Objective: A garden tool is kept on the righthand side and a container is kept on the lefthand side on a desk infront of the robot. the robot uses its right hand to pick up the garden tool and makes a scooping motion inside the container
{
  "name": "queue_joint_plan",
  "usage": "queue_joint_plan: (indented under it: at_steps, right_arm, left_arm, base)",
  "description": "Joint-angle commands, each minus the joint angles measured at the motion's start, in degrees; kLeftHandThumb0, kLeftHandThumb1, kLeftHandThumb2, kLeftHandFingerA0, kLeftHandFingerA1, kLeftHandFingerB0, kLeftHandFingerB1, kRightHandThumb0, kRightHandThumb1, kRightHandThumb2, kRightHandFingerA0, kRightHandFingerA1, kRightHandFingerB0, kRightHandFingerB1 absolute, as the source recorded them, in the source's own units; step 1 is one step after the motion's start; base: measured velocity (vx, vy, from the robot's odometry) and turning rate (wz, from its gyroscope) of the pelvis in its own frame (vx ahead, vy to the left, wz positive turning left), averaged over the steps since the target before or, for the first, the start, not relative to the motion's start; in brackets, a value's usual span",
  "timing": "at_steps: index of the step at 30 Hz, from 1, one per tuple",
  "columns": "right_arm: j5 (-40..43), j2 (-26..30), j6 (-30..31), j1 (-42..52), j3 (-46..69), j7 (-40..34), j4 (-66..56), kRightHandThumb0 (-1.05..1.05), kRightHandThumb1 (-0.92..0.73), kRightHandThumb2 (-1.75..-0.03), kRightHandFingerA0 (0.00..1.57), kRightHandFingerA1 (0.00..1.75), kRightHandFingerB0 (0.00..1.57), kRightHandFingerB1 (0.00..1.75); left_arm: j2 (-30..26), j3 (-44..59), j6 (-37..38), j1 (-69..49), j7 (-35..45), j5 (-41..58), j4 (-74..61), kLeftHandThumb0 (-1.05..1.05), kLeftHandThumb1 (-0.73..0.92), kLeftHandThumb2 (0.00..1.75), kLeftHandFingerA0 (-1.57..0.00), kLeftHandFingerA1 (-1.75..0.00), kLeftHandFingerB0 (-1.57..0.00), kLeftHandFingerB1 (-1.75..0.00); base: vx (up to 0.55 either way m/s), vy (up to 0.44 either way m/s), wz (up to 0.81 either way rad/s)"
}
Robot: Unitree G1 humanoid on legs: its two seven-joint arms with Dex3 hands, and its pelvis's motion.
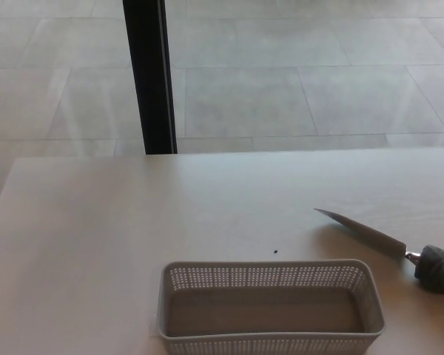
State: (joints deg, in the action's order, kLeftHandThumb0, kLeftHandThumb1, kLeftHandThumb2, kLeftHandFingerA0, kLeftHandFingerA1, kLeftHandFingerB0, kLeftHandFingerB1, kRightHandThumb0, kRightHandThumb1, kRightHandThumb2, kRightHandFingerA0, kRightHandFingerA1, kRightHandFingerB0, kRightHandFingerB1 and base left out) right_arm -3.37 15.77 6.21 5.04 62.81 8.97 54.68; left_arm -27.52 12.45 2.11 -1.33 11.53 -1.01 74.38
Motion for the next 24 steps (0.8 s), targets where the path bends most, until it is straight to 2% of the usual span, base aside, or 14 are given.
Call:
queue_joint_plan:
  at_steps: [1,2,4,8,12,14,15,16,17,19,21,23,24]
  right_arm:
    - [5.7,-2.2,-10.9,0.6,-3.1,-6.7,3.0,-0.54,-0.65,-0.6,0.93,0.78,0.59,0.56]
    - [5.2,-5.0,-9.3,2.3,-4.4,-7.6,-4.2,-0.53,-0.64,-0.6,0.92,0.86,0.64,0.63]
    - [5.9,-7.3,-8.0,3.9,-5.7,-8.4,-10.0,-0.52,-0.63,-0.59,0.89,0.89,0.65,0.64]
    - [7.5,-8.0,-7.4,5.3,-7.6,-9.6,-12.2,-0.52,-0.63,-0.58,0.91,0.88,0.72,0.66]
    - [9.2,-7.2,-8.9,5.8,-9.6,-9.4,-10.9,-0.53,-0.59,-0.58,0.98,0.83,0.74,0.62]
    - [10.0,-6.1,-9.9,5.9,-10.7,-9.2,-8.8,-0.53,-0.59,-0.58,0.99,0.81,0.73,0.61]
    - [9.6,-4.4,-11.3,5.3,-11.6,-8.4,-4.7,-0.52,-0.63,-0.59,0.94,0.67,0.65,0.55]
    - [8.9,-1.6,-13.4,4.0,-13.0,-7.7,1.6,-0.54,-0.63,-0.59,1.0,0.68,0.68,0.56]
    - [8.7,-0.9,-13.9,3.6,-13.8,-8.3,3.3,-0.54,-0.63,-0.59,1.0,0.68,0.68,0.56]
    - [8.8,-0.3,-15.2,3.1,-15.0,-9.0,5.0,-0.55,-0.62,-0.59,1.09,0.79,0.72,0.58]
    - [9.8,0.0,-17.1,3.2,-15.5,-8.2,6.4,-0.46,-0.6,-0.58,0.96,0.87,0.74,0.59]
    - [11.0,0.9,-18.4,2.4,-16.0,-8.0,9.1,-0.45,-0.59,-0.58,0.94,0.84,0.73,0.59]
    - [12.6,1.0,-19.1,2.2,-15.5,-6.6,9.6,-0.51,-0.55,-0.56,0.83,0.78,0.74,0.59]
  left_arm:
    - [-1.1,1.5,0.3,-0.9,-1.1,1.5,-0.3,-0.55,0.7,0.61,-0.65,-0.66,-0.56,-0.5]
    - [-0.8,1.7,-0.1,-0.8,-1.3,1.6,-0.3,-0.56,0.69,0.61,-0.67,-0.74,-0.56,-0.54]
    - [-0.6,2.0,-0.4,-0.7,-1.4,1.7,-0.1,-0.54,0.69,0.61,-0.62,-0.68,-0.53,-0.51]
    - [-0.5,2.1,-0.3,-0.9,-1.5,1.2,0.0,-0.53,0.7,0.61,-0.6,-0.63,-0.53,-0.5]
    - [-0.8,0.1,0.2,-0.5,-1.8,-0.7,0.2,-0.54,0.72,0.62,-0.58,-0.58,-0.53,-0.47]
    - [-0.9,-0.1,-0.5,-0.5,-2.0,-0.4,-0.2,-0.54,0.72,0.62,-0.58,-0.61,-0.52,-0.48]
    - [-0.8,0.1,-0.7,-0.6,-2.0,0.0,-0.5,-0.54,0.71,0.62,-0.56,-0.62,-0.5,-0.5]
    - [-0.7,0.4,-0.8,-0.4,-2.1,0.4,-0.4,-0.53,0.71,0.61,-0.57,-0.6,-0.5,-0.49]
    - [-0.6,0.3,-0.8,-0.3,-2.3,0.2,-0.2,-0.53,0.71,0.61,-0.57,-0.6,-0.5,-0.49]
    - [-0.6,0.4,-1.1,-0.1,-2.5,0.4,-0.3,-0.53,0.71,0.62,-0.58,-0.6,-0.51,-0.49]
    - [-0.6,0.5,-0.7,-0.3,-2.4,0.5,-0.3,-0.53,0.71,0.61,-0.6,-0.65,-0.54,-0.51]
    - [-0.6,0.7,-0.6,-0.4,-2.3,0.7,-0.4,-0.53,0.7,0.61,-0.58,-0.66,-0.53,-0.51]
    - [-0.4,0.8,-0.9,0.0,-2.9,0.7,0.0,-0.47,0.68,0.6,-0.59,-0.62,-0.53,-0.48]
  base:
    - [0.0,0.0,0.0]
    - [0.0,0.0,0.0]
    - [0.0,0.0,0.0]
    - [0.0,0.0,0.0]
    - [0.0,0.0,0.0]
    - [0.0,0.0,0.0]
    - [0.0,0.0,0.0]
    - [0.0,0.0,0.0]
    - [0.0,0.0,0.0]
    - [0.0,0.0,0.0]
    - [0.0,0.0,0.0]
    - [0.0,0.0,0.0]
    - [0.0,0.0,0.0]
